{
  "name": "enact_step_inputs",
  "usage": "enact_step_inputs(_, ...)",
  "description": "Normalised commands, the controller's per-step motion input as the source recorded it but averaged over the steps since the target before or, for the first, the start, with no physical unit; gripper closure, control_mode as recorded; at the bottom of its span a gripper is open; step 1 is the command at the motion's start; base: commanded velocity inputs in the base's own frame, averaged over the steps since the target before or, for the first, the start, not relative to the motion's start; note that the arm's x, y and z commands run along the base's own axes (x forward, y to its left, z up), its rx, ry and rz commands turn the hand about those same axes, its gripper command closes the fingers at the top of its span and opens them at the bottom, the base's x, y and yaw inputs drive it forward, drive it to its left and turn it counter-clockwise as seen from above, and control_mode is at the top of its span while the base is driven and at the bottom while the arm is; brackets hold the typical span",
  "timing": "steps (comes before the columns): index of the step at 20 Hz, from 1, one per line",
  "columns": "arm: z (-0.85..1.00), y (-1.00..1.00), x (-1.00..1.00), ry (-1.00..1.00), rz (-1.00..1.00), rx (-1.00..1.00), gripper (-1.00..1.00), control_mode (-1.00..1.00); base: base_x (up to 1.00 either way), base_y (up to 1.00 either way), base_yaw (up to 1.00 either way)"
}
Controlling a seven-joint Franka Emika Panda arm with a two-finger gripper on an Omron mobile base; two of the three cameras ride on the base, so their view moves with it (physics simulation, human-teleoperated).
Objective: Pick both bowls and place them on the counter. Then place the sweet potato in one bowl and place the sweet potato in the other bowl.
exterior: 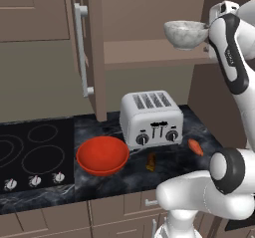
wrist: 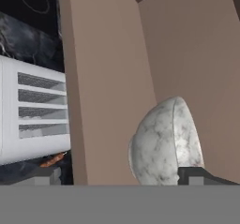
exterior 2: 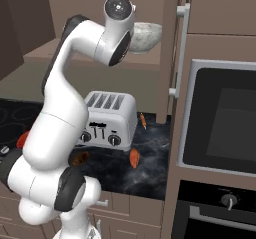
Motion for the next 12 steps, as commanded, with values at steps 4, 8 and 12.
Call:
enact_step_inputs(4, -0.04, -0.08, 0.26, 0.00, 0.03, 0.00, -1.00, -1.00, 0.00, 0.00, 0.00)
enact_step_inputs(8, -0.06, -0.04, 0.25, 0.00, 0.01, 0.00, -1.00, -1.00, 0.00, 0.00, 0.00)
enact_step_inputs(12, -0.06, 0.00, 0.30, 0.00, 0.00, 0.00, -1.00, -1.00, 0.00, 0.00, 0.00)
